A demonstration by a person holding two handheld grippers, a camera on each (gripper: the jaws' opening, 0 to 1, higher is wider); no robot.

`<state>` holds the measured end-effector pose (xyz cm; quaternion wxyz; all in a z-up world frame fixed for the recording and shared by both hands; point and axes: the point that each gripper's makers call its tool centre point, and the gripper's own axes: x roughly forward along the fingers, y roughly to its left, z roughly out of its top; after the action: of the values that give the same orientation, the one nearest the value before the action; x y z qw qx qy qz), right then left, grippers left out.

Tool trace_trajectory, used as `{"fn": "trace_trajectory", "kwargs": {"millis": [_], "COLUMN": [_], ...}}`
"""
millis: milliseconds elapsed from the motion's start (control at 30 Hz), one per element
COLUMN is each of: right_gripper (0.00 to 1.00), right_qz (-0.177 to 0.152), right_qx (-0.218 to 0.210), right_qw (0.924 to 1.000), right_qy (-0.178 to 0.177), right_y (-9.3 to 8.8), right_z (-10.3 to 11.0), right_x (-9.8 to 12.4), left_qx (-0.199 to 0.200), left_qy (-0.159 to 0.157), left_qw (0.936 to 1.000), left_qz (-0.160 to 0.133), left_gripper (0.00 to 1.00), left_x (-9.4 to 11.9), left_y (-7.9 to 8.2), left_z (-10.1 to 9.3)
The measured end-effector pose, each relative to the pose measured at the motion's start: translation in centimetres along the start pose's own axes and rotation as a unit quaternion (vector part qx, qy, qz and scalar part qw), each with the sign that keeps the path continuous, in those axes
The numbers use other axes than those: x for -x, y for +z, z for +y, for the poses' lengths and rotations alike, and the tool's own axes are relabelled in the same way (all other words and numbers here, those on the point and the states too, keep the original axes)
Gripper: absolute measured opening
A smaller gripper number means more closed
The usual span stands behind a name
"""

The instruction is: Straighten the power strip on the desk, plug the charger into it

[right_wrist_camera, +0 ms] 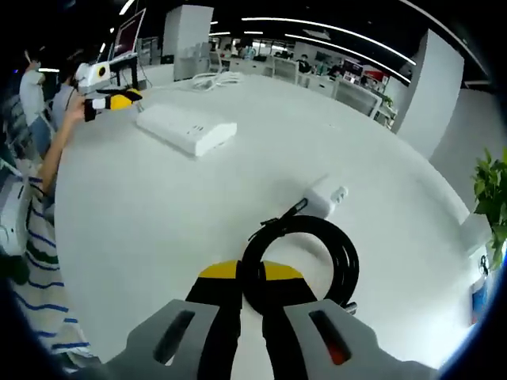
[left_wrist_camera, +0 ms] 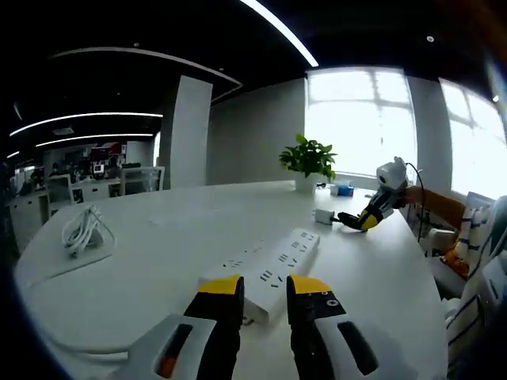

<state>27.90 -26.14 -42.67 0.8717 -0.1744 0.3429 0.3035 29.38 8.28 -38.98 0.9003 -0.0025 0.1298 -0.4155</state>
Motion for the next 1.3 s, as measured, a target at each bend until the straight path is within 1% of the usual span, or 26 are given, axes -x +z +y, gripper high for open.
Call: {"fn": "trace_trajectory", "kwargs": {"millis": [33, 67, 100, 133, 200, 233, 300, 433, 600, 667, 700, 767, 833, 1000, 1033, 1133, 1233, 1300], "right_gripper": [0.07, 0.07, 0.07, 0.07, 0.07, 0.06, 0.06, 0.06, 0.06, 0.06, 0.06, 0.06, 0.06, 0.05, 0.05, 0.05, 0.05, 0.05], "right_qz": [-0.002, -0.009, -0.021, -0.027, -0.044, -0.048, -0.071, -0.116, -0.179, -0.192, -0.209, -0.220, -0.234, -0.253, -0.261, -0.278, -0.287, -0.294], "right_qx": [-0.016, -0.028, -0.052, -0.063, -0.096, -0.104, -0.127, -0.173, -0.209, -0.206, -0.205, -0.217, -0.221, -0.224, -0.230, -0.237, -0.245, -0.248], "right_qw": [0.9999, 0.9995, 0.9983, 0.9974, 0.9938, 0.9927, 0.9883, 0.9762, 0.9587, 0.9570, 0.9538, 0.9487, 0.9451, 0.9397, 0.9360, 0.9290, 0.9236, 0.9204], "right_qy": [0.003, 0.009, 0.017, 0.022, 0.035, 0.038, 0.045, 0.061, 0.071, 0.070, 0.068, 0.066, 0.059, 0.051, 0.053, 0.059, 0.065, 0.070], "right_y": [0.1, 0.4, 0.9, 1.1, 1.7, 1.8, 2.4, 3.7, 5.5, 5.8, 6.3, 6.7, 7.3, 8.4, 8.8, 9.4, 9.9, 10.3], "right_z": [0.0, 0.0, 0.0, 0.1, 0.0, 0.0, 0.1, 0.1, -0.3, -0.6, -0.8, -1.3, -1.5, -2.4, -2.8, -2.9, -3.0, -2.5], "right_x": [0.0, 0.1, 0.2, 0.3, 0.4, 0.5, 0.5, 0.8, 1.5, 1.8, 2.0, 2.3, 2.5, 2.7, 2.8, 3.0, 3.3, 3.4], "left_qx": [0.000, 0.000, -0.001, -0.001, 0.001, 0.001, 0.002, 0.002, 0.004, 0.004, 0.004, 0.006, 0.004, 0.001, 0.000, -0.002, -0.003, -0.005], "left_qy": [-0.001, -0.001, -0.001, -0.002, -0.003, -0.003, -0.003, -0.001, 0.003, 0.006, 0.008, 0.012, 0.018, 0.018, 0.016, 0.017, 0.018, 0.019], "left_qw": [1.0000, 1.0000, 1.0000, 1.0000, 1.0000, 1.0000, 1.0000, 1.0000, 1.0000, 1.0000, 1.0000, 0.9999, 0.9998, 0.9998, 0.9999, 0.9999, 0.9998, 0.9998], "left_qz": [0.001, 0.001, 0.002, 0.002, 0.001, 0.001, 0.001, 0.004, 0.000, 0.000, -0.001, -0.002, -0.001, 0.000, 0.000, 0.002, 0.003, 0.003], "left_gripper": [0.22, 0.22, 0.22, 0.22, 0.22, 0.22, 0.22, 0.22, 0.22, 0.22, 0.22, 0.22, 0.22, 0.22, 0.22, 0.22, 0.22, 0.21], "left_x": [0.0, 0.0, -0.1, -0.1, -0.1, -0.1, -0.1, -0.3, -0.3, -0.3, -0.3, -0.3, -0.2, -0.3, -0.3, -0.4, -0.4, -0.4], "left_y": [0.0, -0.1, -0.1, -0.1, 0.0, 0.0, 0.0, -0.2, 0.0, 0.0, 0.0, 0.1, 0.1, 0.1, 0.1, 0.1, 0.1, 0.1], "left_z": [0.0, 0.0, -0.1, -0.1, -0.1, -0.1, -0.1, 0.1, 0.3, 0.5, 0.6, 0.8, 1.1, 1.1, 1.1, 1.2, 1.2, 1.2]}}
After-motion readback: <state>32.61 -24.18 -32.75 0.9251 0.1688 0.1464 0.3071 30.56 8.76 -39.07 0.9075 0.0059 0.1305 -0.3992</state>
